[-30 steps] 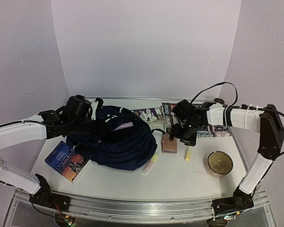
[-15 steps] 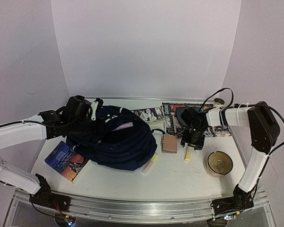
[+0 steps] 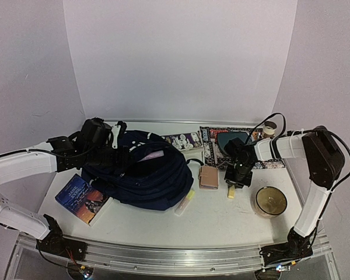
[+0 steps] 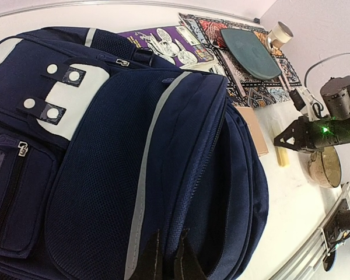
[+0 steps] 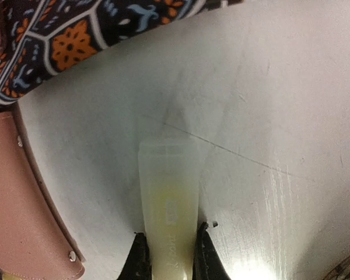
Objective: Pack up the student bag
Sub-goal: Pick up the pen from the center of the board, then place the pen in the upper front pocket of the bag.
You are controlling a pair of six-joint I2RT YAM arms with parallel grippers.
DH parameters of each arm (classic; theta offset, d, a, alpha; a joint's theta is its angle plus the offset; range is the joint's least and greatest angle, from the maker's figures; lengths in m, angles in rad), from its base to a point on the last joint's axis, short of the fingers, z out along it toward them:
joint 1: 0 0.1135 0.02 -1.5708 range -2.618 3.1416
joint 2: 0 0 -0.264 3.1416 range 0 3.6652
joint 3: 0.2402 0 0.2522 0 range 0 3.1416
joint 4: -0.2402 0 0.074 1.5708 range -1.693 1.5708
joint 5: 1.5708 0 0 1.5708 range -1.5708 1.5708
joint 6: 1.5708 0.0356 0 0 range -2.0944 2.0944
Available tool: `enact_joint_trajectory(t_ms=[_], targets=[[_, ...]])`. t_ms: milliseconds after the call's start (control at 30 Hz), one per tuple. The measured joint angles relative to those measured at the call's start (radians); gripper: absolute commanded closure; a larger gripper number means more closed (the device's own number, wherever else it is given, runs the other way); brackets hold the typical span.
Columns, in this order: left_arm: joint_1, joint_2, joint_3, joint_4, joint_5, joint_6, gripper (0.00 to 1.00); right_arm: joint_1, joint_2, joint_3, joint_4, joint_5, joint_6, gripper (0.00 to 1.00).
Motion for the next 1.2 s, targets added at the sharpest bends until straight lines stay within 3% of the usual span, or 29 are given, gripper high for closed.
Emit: enact_joint_trajectory(t_ms=[333, 567, 967, 1200], targets=[[0.000, 0.010, 0.000, 0.007, 0.009, 0.000, 1.00, 0.021, -0.092, -0.003, 0.008, -0.083, 0.021, 1.00], [0.000, 0.015, 0.000, 0.012, 0.022, -0.006, 1.00, 0.135, -0.146, 0.114, 0.068, -0.164, 0.122, 1.00], [0.001, 0.016, -0.007, 0.041, 0.073, -0.031, 1.00, 0.299, -0.006, 0.352, 0.262, -0.271, 0.357, 0.99], [0.004, 0.015, -0.022, 0.065, 0.090, -0.040, 1.00, 0.335, 0.143, 0.516, 0.296, -0.295, 0.437, 0.55]])
